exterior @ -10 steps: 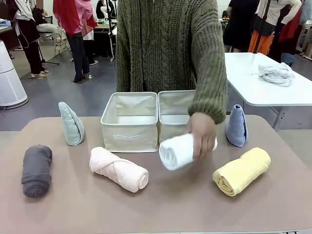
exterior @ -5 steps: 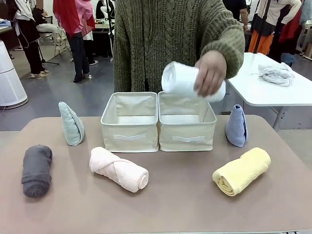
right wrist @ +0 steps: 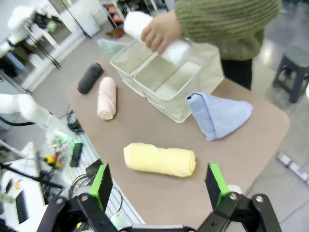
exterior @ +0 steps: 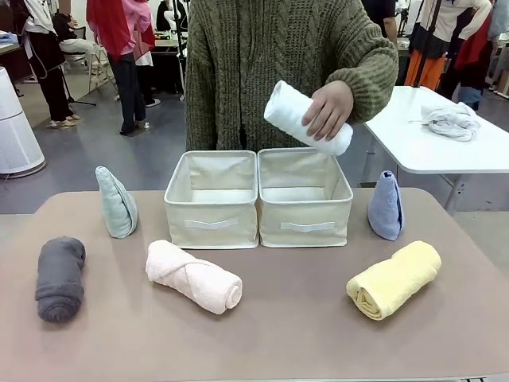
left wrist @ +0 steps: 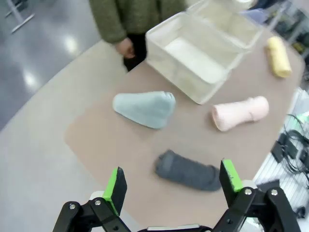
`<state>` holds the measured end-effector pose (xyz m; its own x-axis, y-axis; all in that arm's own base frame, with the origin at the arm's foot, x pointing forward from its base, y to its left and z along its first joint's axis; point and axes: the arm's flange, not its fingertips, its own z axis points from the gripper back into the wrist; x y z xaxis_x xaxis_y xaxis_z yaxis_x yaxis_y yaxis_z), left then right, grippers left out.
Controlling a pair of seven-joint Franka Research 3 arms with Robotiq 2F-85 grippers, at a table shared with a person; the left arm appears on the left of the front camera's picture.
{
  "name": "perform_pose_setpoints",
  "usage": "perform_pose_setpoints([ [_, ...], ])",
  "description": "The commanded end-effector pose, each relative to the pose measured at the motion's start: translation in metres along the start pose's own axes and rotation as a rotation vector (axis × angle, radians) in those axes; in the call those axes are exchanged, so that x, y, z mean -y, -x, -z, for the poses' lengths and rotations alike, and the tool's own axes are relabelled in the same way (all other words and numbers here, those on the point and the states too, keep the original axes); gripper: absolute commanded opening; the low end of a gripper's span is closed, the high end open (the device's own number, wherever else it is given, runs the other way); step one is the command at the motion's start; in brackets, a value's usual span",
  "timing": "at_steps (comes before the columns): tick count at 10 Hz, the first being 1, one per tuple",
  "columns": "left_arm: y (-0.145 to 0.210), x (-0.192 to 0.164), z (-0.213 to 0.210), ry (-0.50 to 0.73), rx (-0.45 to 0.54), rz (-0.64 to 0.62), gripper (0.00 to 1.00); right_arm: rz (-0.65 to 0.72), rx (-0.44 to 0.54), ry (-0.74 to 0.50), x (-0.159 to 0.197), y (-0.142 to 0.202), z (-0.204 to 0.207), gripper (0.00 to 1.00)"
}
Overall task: Sort the towels based on their folding style.
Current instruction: Pick up one triangle-folded towel and place it in the left Fabric basket.
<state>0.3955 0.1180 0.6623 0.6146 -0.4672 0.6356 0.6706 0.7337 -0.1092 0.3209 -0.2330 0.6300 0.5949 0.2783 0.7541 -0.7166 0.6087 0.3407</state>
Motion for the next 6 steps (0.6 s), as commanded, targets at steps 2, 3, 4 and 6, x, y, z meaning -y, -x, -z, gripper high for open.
perform_pose_setpoints([
  [2, -0.097, 0.049, 0.101, -0.292, -0.523, -0.160, 1.00, -0.013, 0.006, -0.009, 0.002, 0.002, 0.000, 1.00],
  [3, -0.109, 0.063, 0.132, -0.367, -0.630, -0.217, 1.00, -0.013, 0.006, -0.009, 0.002, 0.002, 0.000, 1.00],
  [4, -0.125, 0.069, 0.162, -0.394, -0.720, -0.255, 1.00, -0.013, 0.006, -0.009, 0.002, 0.002, 0.000, 1.00],
  [6, -0.129, 0.071, 0.181, -0.398, -0.728, -0.339, 1.00, -0.013, 0.006, -0.009, 0.002, 0.002, 0.000, 1.00],
])
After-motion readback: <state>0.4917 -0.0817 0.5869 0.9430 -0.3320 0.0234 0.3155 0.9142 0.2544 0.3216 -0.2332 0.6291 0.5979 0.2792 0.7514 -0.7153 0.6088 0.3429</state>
